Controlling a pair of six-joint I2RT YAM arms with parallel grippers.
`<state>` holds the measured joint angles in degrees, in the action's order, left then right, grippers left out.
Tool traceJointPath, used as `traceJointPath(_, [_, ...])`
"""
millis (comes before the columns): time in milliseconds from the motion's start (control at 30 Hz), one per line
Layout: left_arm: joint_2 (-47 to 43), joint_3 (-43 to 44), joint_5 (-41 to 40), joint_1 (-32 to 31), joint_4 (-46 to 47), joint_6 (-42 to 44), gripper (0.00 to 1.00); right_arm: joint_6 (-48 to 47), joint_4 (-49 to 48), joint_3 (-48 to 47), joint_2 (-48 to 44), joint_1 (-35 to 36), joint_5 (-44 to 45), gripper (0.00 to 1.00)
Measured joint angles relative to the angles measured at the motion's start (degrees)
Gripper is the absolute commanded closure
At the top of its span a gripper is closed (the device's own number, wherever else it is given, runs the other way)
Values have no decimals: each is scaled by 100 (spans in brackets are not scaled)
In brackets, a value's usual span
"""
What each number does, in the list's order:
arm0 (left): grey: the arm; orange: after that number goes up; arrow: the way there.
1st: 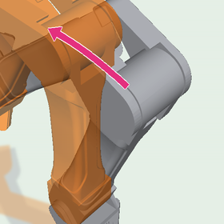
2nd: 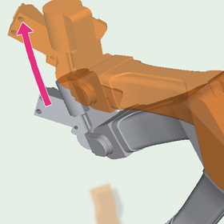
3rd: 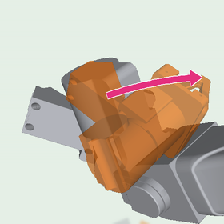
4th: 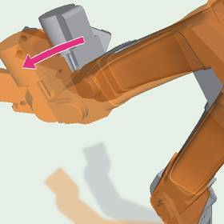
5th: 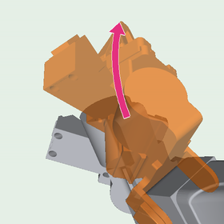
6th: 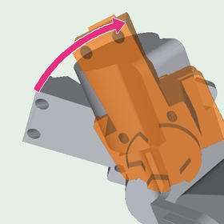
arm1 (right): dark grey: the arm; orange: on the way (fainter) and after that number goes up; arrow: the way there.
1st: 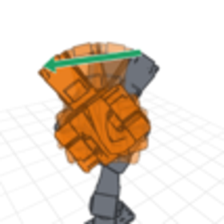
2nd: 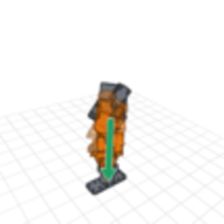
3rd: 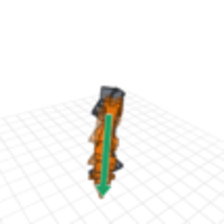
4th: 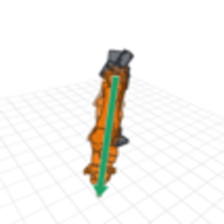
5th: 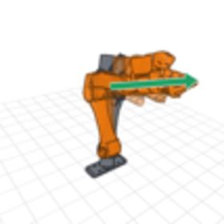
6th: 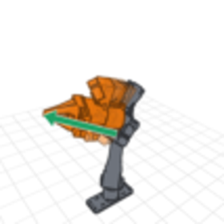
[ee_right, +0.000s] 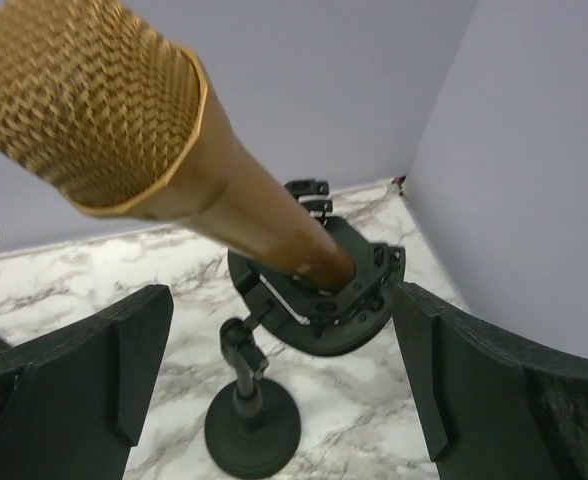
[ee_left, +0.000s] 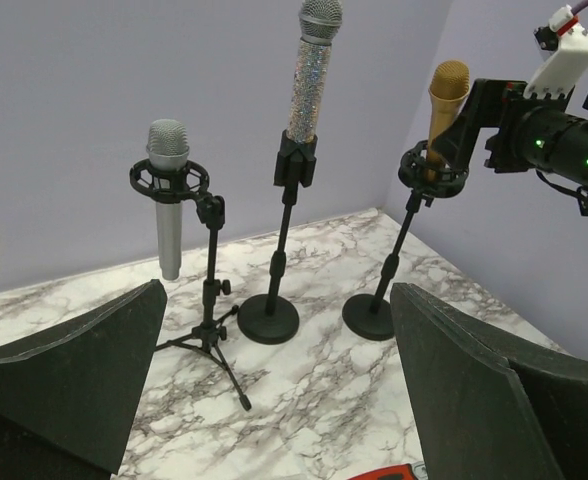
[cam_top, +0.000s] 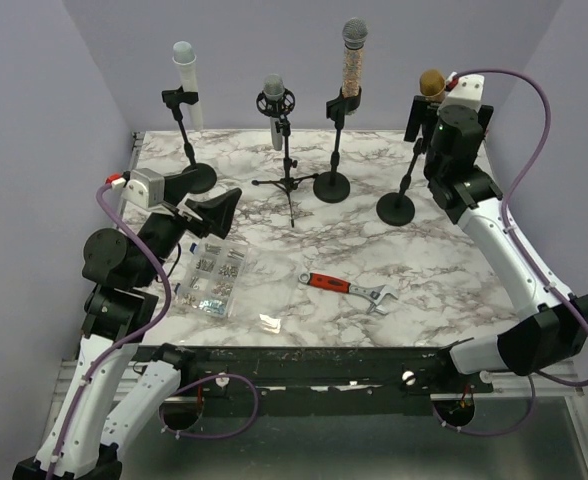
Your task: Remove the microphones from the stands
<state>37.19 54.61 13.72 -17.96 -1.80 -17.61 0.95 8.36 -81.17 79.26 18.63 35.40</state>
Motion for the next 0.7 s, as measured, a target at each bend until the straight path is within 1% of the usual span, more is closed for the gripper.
traceJointPath(100, [-11, 0, 2, -20, 7, 0, 1, -483, -577, 7, 142, 0, 146, 2])
traceJointPath(267, [-7, 0, 2, -46, 4, 0, 2, -1185, -1633, 90, 389, 0, 323, 12])
traceJointPath(400, [9, 0, 2, -55, 4, 0, 1, -1530, -2190, 229, 623, 0, 328, 22])
traceJointPath(533, [37, 0, 0, -57, 4, 0, 2, -1836, -2566, 376, 868, 0, 313, 38])
traceJointPath(633, [68, 0, 0, -66, 4, 0, 1, -2072, -2782, 431, 1012, 0, 313, 55])
traceJointPath(700, [103, 0, 0, -79, 4, 2, 1, -2166, -2852, 431, 1056, 0, 315, 60])
